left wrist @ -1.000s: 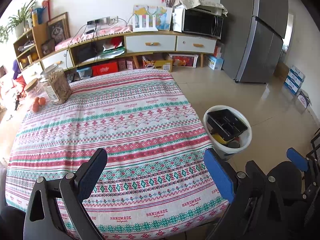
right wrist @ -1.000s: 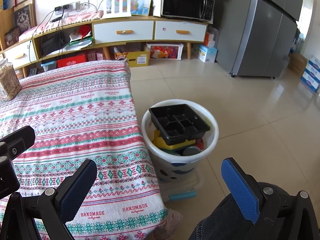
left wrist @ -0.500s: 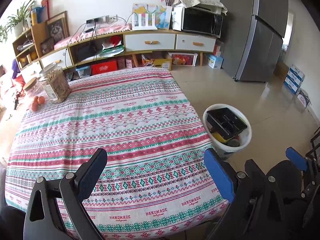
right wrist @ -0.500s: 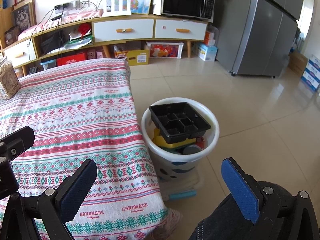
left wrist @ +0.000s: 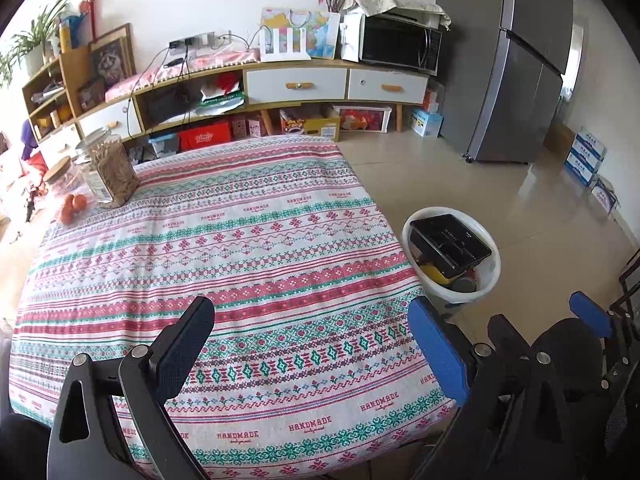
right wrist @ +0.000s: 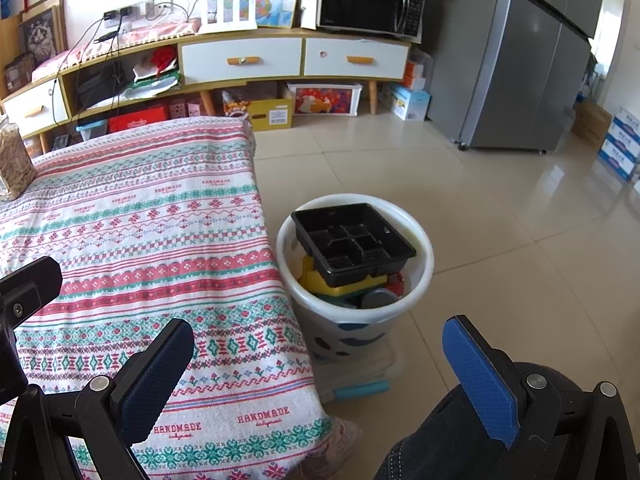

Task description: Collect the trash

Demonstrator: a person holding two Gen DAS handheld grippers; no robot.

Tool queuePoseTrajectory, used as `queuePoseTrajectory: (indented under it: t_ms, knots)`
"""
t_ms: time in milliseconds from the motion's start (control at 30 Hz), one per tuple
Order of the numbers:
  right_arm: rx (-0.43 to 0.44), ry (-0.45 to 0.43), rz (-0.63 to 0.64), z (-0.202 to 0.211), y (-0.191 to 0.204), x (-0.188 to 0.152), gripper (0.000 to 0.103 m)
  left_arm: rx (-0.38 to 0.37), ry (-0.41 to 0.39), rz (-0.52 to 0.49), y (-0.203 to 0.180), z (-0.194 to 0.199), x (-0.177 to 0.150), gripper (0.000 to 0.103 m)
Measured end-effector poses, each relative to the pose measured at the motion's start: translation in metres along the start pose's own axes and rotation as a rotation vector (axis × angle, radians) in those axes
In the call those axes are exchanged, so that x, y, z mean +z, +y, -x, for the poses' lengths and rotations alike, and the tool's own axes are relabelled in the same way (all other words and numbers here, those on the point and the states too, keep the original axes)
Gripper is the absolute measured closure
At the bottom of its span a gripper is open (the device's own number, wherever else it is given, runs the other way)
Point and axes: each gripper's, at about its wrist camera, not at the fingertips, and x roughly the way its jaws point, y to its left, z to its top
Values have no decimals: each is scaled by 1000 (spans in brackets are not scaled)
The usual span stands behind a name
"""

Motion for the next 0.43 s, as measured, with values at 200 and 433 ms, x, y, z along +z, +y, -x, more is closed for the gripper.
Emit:
queuePoseTrajectory:
  t_ms: [200, 433]
  knots:
    - [-4, -1, 1, 0, -2, 1, 1, -3, 3, -6, -2, -1, 0, 4]
    - [-7, 0, -1, -3, -4, 2, 1, -4, 3, -8, -2, -2, 0, 4]
